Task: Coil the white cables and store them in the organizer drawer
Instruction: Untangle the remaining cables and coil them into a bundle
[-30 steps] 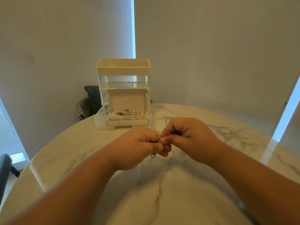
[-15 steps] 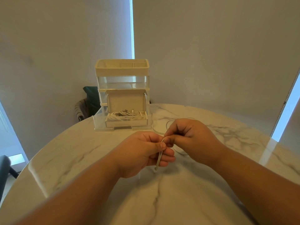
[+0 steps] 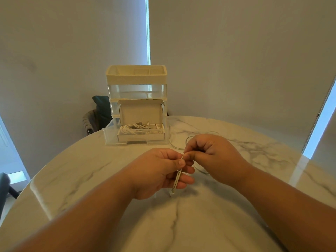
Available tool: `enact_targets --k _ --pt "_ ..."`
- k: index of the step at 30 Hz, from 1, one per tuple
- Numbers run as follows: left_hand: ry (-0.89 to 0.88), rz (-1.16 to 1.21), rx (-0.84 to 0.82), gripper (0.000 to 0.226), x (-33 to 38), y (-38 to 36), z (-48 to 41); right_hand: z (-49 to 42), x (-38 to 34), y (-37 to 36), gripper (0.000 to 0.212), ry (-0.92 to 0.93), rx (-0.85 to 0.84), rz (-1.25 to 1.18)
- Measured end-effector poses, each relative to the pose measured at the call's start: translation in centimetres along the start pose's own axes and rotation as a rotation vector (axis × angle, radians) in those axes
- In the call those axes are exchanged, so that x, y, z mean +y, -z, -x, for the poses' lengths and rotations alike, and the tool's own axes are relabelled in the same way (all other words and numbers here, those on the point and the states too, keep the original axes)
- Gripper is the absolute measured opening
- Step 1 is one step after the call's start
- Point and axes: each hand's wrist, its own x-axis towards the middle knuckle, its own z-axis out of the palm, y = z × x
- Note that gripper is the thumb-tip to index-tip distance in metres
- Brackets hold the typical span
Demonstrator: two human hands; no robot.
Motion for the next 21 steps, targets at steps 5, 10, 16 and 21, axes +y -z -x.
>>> enact_targets --k 5,10,16,21 --pt "-0.018 -0.06 0.012 0.017 0.06 -0.1 0.12 0.04 0.0 0.07 0.013 0.012 0.002 0.011" --pt "-0.027 -0.09 0.021 0.016 -0.04 -0.32 -0.01 -0.08 0.27 0.1 0.014 0.0 -0.007 0.0" --pt "-0.022 -0.126 0.016 0.018 0.12 -0.44 0.19 -0.01 0.6 0.44 0.01 -0.022 -0.056 -0.046" --pt "-0.013 -0.133 -0.011 0.019 0.28 -0.35 0.35 0.04 0.86 0.57 0.009 -0.008 -0.025 -0.063"
